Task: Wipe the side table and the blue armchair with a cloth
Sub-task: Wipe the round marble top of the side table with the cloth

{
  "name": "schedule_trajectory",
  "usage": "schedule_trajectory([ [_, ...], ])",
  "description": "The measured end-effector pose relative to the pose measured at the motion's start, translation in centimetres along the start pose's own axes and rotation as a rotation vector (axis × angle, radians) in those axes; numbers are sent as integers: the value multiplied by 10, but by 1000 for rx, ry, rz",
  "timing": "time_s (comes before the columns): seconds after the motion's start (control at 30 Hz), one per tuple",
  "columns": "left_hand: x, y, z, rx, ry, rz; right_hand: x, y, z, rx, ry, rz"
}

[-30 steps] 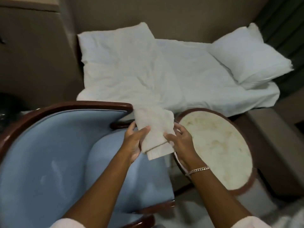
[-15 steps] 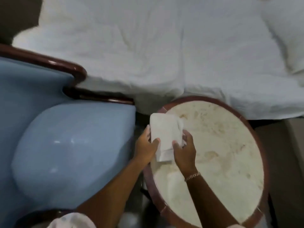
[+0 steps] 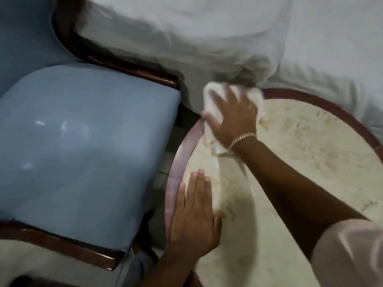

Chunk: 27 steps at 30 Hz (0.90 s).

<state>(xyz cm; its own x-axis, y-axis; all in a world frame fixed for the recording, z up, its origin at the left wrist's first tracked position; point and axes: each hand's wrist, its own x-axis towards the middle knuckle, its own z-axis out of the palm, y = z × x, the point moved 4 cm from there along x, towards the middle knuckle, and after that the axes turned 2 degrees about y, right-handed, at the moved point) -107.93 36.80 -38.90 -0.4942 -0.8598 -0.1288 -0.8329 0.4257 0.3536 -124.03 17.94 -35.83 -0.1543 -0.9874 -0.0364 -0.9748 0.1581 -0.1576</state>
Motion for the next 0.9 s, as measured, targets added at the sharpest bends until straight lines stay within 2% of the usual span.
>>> schedule_trajectory([
  [0.07,0,1,-3,1,-4,0,-32,-18,4,-62,-69,-411],
  [0.1,1,2,-4,8,-11,-4,-32,-13,1,-70,-63,-476],
  [0.13,1,3,-5,16,-18,-10,-22,-2,-2,-62,-44,-383],
  [0.2,2,3,-5,9,-32,-28,2,32,-11,45,-7,137],
  [0.23,2,2,-5,2,-37,-36,3,35,-12,64,-13,280],
  [0.27,2,2,-5,4,-37,-40,0,28,-11,41,-9,233],
  [0.37,1,3,-6,34,-18,-27,-35,-17,5,-34,-74,-516],
  [0.4,1,3,-7,42,-14,-26,-38,-16,5,-44,-64,-623],
  [0.43,1,3,-7,48,-10,-28,-28,-7,2,-36,-23,-577],
  [0.47,1,3,-8,48,-12,-34,-12,9,-2,-4,35,-368],
  [0.53,2,3,-9,36,-9,-49,7,50,-10,121,120,279],
  [0.57,2,3,-7,31,-6,-52,4,54,-10,142,135,432],
  [0.6,2,4,-4,25,-8,-51,0,48,-11,135,141,404],
  [0.7,4,4,1,16,14,-2,-27,23,0,45,-14,-238],
  [0.73,9,3,2,17,21,28,-24,38,-6,48,-17,-284],
  [0.77,17,2,3,13,17,66,-13,65,-11,38,36,-163],
  [0.87,62,6,-2,1,4,147,-8,149,-26,54,165,609],
  [0.9,81,10,-5,10,7,149,-12,158,-27,73,189,669],
])
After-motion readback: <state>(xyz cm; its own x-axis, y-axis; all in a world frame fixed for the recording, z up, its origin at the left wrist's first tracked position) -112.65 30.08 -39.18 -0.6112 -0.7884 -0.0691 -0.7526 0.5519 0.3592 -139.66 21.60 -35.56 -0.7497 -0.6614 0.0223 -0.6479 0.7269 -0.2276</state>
